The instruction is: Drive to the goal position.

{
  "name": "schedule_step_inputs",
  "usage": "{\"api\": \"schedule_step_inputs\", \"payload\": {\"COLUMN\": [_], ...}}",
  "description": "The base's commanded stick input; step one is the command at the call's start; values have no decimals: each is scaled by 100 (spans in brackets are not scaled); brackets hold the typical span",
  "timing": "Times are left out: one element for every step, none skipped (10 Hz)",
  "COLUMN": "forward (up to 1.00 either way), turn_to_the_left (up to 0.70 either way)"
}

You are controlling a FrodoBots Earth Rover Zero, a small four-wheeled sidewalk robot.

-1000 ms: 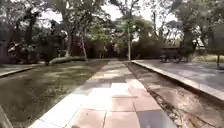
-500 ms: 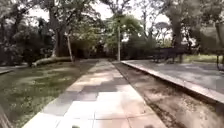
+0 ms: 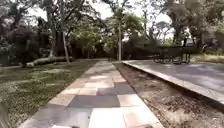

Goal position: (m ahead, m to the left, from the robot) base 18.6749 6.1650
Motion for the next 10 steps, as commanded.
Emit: {"api": "schedule_step_inputs", "payload": {"forward": [100, 100, 100, 100, 100, 100, 100, 100, 100, 100], "turn_to_the_left": [0, 0, 0, 0, 0, 0, 32, 20, 1, 0]}}
